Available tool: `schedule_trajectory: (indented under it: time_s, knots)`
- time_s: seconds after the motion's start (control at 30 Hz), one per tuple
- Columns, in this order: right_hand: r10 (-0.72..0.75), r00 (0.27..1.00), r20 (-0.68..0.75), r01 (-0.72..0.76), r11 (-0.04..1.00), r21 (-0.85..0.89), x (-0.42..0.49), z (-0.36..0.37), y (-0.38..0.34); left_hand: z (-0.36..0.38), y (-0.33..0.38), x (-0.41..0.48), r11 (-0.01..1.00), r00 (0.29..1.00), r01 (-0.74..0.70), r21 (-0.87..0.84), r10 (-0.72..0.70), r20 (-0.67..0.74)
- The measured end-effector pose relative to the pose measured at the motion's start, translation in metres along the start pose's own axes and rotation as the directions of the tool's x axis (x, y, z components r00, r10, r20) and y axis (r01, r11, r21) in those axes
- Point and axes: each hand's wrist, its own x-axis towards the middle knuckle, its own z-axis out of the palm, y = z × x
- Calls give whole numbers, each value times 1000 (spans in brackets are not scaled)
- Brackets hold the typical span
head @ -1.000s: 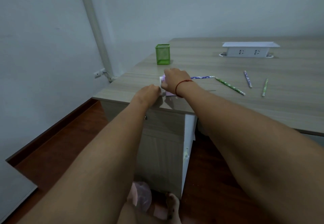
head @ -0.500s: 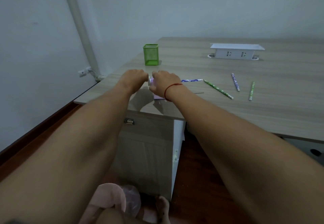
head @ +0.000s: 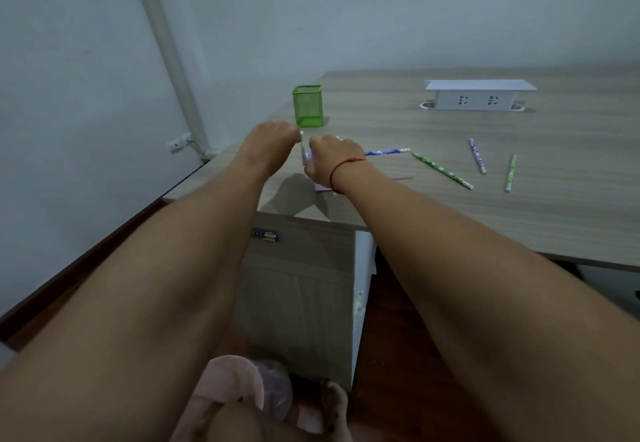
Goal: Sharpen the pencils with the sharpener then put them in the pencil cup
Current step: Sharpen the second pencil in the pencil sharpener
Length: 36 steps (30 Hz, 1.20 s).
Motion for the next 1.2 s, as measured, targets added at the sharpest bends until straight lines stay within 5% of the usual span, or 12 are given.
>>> schedule_trajectory:
  time_s: [0.43,0.63,1.2]
  knots:
    - [41,999,14,-41,999,-9,-4,-5,-8,-4,19,-39,998,999,34,-55,-34,5]
    - [-30,1000,8,30,999,-28,-7,-8,-2,10,31,-58,971,997,74,-227,-72,17]
    - [-90,994,-60,89,996,-27,-8,3,5,49,19,-33,988,947,80,-135,-33,319]
